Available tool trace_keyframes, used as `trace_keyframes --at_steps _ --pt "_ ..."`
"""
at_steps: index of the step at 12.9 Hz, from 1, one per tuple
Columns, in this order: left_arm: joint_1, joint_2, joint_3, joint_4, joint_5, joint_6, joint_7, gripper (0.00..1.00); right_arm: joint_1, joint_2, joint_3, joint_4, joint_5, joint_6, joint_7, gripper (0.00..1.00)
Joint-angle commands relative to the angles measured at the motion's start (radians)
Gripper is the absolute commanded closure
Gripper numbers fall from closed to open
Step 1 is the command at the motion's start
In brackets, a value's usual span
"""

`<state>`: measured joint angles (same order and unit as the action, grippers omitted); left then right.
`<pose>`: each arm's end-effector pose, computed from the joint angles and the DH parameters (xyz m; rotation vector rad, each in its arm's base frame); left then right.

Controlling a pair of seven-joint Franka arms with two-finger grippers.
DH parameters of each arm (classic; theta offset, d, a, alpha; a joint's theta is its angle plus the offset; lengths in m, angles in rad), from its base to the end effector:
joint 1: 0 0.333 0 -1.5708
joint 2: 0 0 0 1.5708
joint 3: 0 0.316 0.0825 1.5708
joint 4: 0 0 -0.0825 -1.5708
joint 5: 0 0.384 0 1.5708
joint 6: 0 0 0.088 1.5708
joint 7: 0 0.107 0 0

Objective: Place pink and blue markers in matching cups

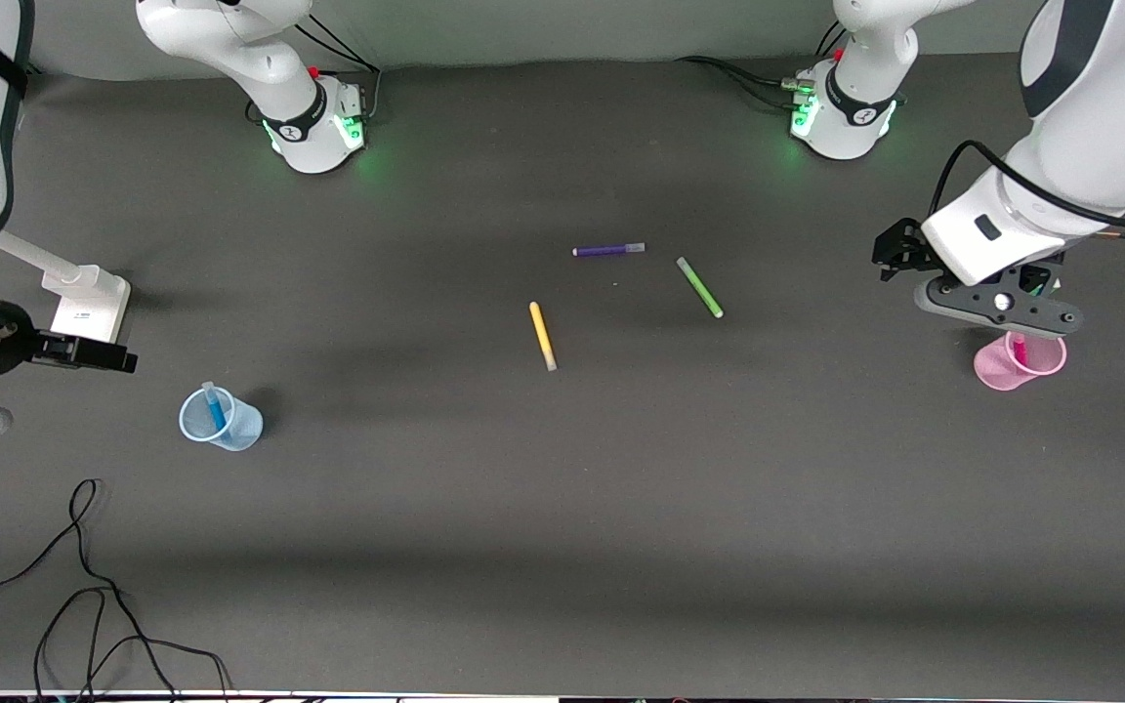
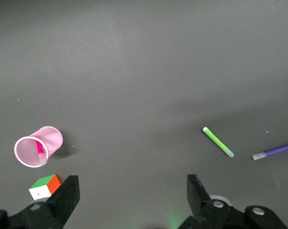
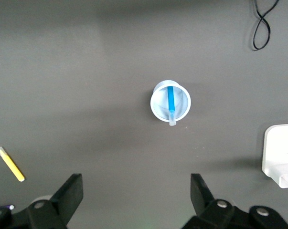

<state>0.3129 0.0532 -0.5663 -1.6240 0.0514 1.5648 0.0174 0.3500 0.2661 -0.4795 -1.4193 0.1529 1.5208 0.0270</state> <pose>0.5485 -0.1289 0.5738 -3.0737 0.4238 0.1563 0.6179 -0.0275 0.5497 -3.0882 0.2366 0.2070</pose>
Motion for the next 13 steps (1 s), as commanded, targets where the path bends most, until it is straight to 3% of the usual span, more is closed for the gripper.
trace_keyframes --at_steps 1,3,5,7,9,11,13 --pt "-0.011 -0.006 0.002 0.009 0.019 -0.019 -0.020 0.00 0.026 -0.137 -0.005 -0.185 -0.033 0.122 0.024 0.00" --pt "-0.009 -0.006 0.002 0.009 0.019 -0.022 -0.020 0.00 0.026 -0.185 -0.001 -0.243 -0.047 0.163 0.024 0.00" --pt "-0.011 -0.006 0.002 0.007 0.019 -0.020 -0.019 0.00 -0.023 -0.185 0.042 -0.219 -0.070 0.157 0.011 0.00" --pt "-0.014 -0.006 0.002 0.009 0.019 -0.019 -0.019 0.00 -0.217 -0.202 0.256 -0.204 -0.093 0.141 0.008 0.00" --pt "-0.008 -0.009 0.002 0.009 0.019 -0.023 -0.019 0.00 -0.378 -0.220 0.414 -0.205 -0.095 0.134 0.007 0.00" --pt "-0.006 -0.015 0.003 0.001 0.019 -0.017 -0.010 0.00 -0.451 -0.244 0.482 -0.225 -0.104 0.133 -0.004 0.00" --pt "-0.044 -0.027 0.031 -0.007 0.021 -0.014 -0.016 0.00 -0.445 -0.249 0.481 -0.234 -0.105 0.136 -0.016 0.00"
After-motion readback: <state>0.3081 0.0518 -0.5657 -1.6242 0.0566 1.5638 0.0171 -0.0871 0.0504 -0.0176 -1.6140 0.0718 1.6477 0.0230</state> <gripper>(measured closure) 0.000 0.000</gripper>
